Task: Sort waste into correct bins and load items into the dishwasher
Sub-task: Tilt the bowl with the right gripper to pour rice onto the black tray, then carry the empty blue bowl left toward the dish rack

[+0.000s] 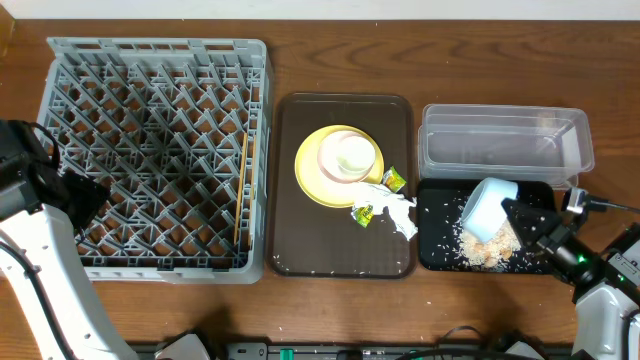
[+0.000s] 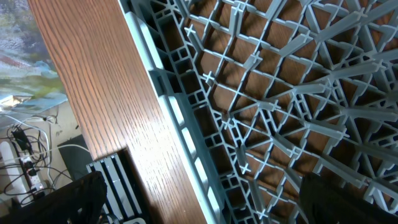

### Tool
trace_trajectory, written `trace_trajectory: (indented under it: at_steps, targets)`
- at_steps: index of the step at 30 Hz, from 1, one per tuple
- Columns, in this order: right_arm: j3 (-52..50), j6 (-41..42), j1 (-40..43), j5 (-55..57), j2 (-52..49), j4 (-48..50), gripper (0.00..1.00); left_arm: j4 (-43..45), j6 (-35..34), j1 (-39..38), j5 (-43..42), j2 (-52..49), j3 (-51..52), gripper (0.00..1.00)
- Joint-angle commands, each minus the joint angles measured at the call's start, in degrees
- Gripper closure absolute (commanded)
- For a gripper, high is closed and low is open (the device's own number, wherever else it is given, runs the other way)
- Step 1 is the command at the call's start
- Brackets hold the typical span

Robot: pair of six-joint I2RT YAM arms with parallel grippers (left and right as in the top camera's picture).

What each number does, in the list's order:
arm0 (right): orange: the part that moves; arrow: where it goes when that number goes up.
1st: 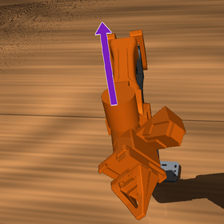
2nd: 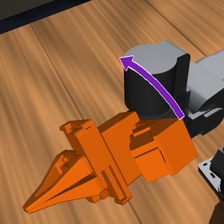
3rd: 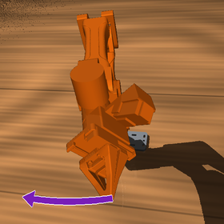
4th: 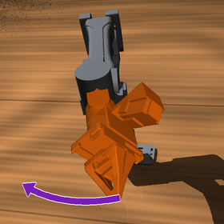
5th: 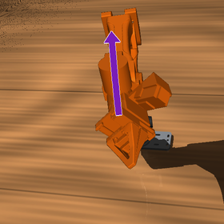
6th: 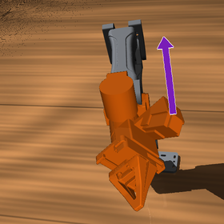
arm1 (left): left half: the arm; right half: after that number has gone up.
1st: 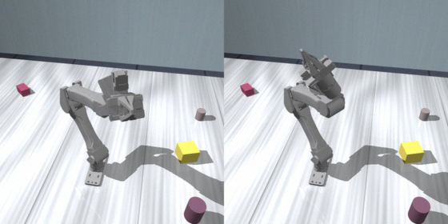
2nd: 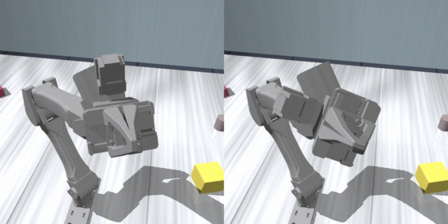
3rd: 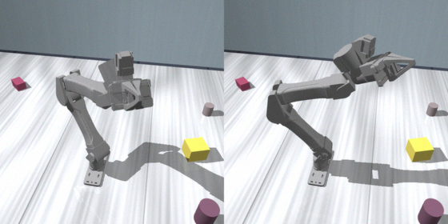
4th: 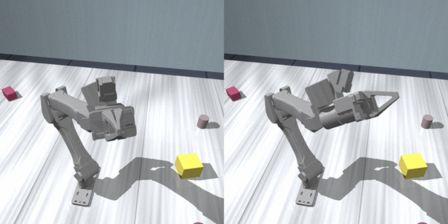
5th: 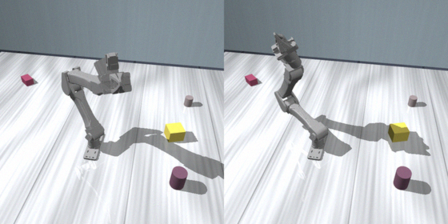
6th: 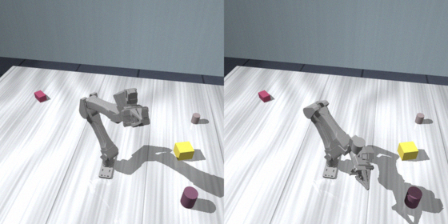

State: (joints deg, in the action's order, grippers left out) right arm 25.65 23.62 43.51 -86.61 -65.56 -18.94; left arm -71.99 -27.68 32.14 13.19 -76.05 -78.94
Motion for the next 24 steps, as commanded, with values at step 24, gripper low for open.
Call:
trace_trajectory:
  at_steps: [24]
  targets:
    - [0.83,5.35,-5.49,20.09,2.99,2.43,0.98,-0.24,-0.70,0.26,-0.13,0.17,-0.04,0.00]
